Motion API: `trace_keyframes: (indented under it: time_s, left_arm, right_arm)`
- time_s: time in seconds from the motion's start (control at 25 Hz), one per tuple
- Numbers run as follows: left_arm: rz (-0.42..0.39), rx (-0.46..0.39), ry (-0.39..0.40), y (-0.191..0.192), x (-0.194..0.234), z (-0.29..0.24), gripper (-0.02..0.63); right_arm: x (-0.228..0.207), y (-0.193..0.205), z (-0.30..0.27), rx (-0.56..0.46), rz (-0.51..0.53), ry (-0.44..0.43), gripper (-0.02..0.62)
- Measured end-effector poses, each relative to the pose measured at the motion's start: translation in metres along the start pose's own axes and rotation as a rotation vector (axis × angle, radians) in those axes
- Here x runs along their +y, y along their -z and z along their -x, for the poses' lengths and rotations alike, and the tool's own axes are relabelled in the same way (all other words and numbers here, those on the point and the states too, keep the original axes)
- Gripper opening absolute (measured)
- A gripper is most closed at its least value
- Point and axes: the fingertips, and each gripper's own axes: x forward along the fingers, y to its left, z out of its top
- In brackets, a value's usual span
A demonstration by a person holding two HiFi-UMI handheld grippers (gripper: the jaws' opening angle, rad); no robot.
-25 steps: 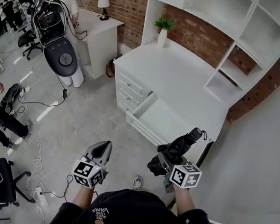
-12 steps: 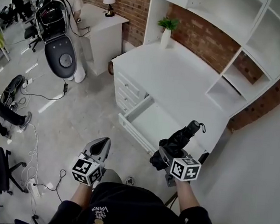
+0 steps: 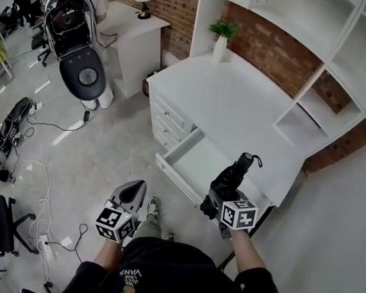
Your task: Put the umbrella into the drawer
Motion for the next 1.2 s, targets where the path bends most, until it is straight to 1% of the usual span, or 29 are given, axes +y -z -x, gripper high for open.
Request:
trace_keyframes:
  time_s: [0.2,0.4,0.68,0.96,1.08,1.2]
  left_arm:
    - [0.000,0.002,0.016,-0.011,0.024,-0.021,0.006]
    - [0.000,0.020,0.023,-0.019,0.052,-0.051,0.006]
    - [-0.004,0.056,0.050,-0.027,0.078,-0.083,0.006]
    - [0.003,0.105,0.057,-0.017,0.100,-0.102,0.006]
    - [0.011,0.115,0.057,-0.015,0.106,-0.111,0.006]
    - [0.019,0.124,0.061,-0.014,0.111,-0.119,0.006]
  right_arm:
    - [-0.011,-0.003,-0.035,0.065,0.073,0.053,0.244]
    - [-0.029,-0.001,-0.081,0.155,0.130,0.086,0.244]
    - [-0.043,0.024,-0.134,0.292,0.158,0.102,0.242]
    - [-0.063,0.057,-0.170,0.439,0.201,0.127,0.242]
    - [-0.072,0.069,-0.183,0.498,0.198,0.135,0.242]
    - [-0.080,0.075,-0.198,0.531,0.206,0.145,0.242]
